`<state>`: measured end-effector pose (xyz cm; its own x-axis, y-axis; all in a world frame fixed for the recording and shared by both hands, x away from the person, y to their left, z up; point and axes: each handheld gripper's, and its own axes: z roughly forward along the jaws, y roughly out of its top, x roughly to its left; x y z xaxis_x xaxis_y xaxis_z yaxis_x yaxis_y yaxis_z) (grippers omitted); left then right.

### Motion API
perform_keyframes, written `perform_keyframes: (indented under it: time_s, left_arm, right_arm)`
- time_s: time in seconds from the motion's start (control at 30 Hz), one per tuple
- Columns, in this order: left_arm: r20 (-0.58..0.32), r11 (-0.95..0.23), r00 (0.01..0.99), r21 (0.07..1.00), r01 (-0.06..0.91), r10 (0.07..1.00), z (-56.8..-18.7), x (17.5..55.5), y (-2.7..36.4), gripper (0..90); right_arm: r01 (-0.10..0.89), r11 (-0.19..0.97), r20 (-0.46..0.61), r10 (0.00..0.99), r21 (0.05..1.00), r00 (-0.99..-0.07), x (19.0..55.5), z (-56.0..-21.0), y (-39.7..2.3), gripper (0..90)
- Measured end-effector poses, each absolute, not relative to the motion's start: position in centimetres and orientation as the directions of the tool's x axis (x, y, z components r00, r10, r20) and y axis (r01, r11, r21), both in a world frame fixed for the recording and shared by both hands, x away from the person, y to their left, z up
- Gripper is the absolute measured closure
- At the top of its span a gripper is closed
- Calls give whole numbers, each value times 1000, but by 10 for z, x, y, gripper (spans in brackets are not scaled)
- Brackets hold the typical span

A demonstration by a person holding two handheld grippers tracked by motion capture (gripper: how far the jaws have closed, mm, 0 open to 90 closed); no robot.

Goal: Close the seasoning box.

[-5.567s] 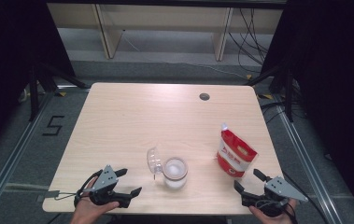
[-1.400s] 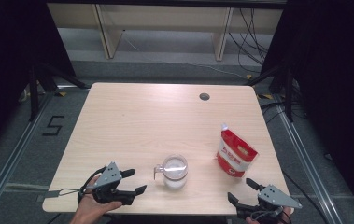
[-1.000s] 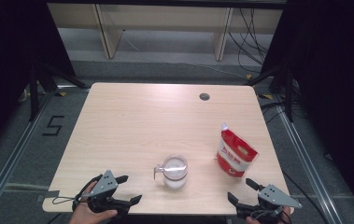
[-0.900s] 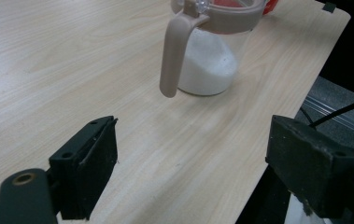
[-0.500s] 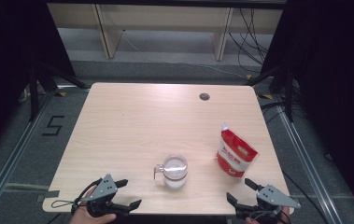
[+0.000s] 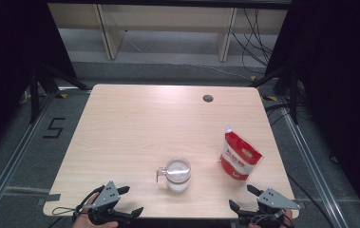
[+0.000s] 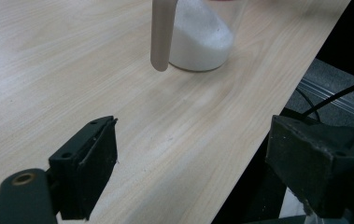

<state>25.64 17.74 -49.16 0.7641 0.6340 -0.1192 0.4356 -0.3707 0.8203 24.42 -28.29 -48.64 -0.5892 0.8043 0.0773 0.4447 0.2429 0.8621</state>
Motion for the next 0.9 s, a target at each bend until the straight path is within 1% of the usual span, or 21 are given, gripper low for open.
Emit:
perform_keyframes:
  time_s: [0.03, 0.1, 0.13, 0.17, 0.23, 0.33, 0.4, 0.5, 0.6, 0.63, 0.67, 0.73, 0.87, 0.9]
  left_arm:
    - [-114, -376, 765, 819, 434, 634, -492, 257, 177, 160]
    - [-109, -379, 770, 822, 426, 628, -492, 258, 177, 160]
    - [-123, -367, 765, 822, 435, 632, -493, 258, 176, 160]
    - [-112, -375, 769, 823, 427, 629, -494, 259, 177, 160]
    - [-110, -381, 767, 818, 431, 632, -494, 258, 177, 160]
    - [-103, -385, 772, 821, 422, 627, -494, 259, 176, 161]
    - [-115, -378, 766, 817, 435, 632, -494, 258, 176, 160]
    - [-94, -394, 778, 820, 414, 622, -494, 260, 176, 161]
    - [-96, -394, 778, 820, 415, 621, -494, 260, 177, 161]
    - [-95, -394, 778, 820, 415, 621, -494, 260, 177, 161]
    - [-96, -394, 778, 820, 416, 621, -494, 260, 177, 161]
    - [-95, -394, 778, 820, 415, 621, -494, 260, 176, 161]
    - [-86, -408, 782, 815, 412, 617, -494, 260, 177, 161]
    - [-104, -391, 770, 814, 429, 630, -495, 259, 177, 161]
  right_arm:
    - [441, 261, 61, 802, 859, -594, 245, -487, -284, 156]
    - [471, 268, 75, 804, 840, -590, 244, -488, -284, 157]
    - [471, 278, 61, 807, 837, -587, 245, -489, -284, 158]
    - [491, 263, 85, 811, 831, -579, 244, -489, -284, 158]
    - [470, 270, 71, 805, 840, -588, 245, -489, -285, 158]
    - [473, 281, 60, 808, 835, -587, 246, -491, -285, 158]
    - [480, 269, 77, 806, 835, -587, 246, -491, -285, 158]
    - [481, 269, 77, 808, 834, -584, 246, -491, -286, 158]
    - [477, 278, 65, 808, 834, -585, 247, -492, -286, 158]
    - [499, 257, 93, 814, 828, -573, 245, -491, -284, 158]
    - [503, 260, 94, 813, 824, -575, 245, -491, -284, 158]
    - [488, 279, 75, 806, 827, -587, 247, -492, -286, 158]
    - [493, 269, 83, 810, 827, -581, 247, -493, -285, 158]
    - [495, 272, 81, 810, 825, -580, 247, -493, -285, 158]
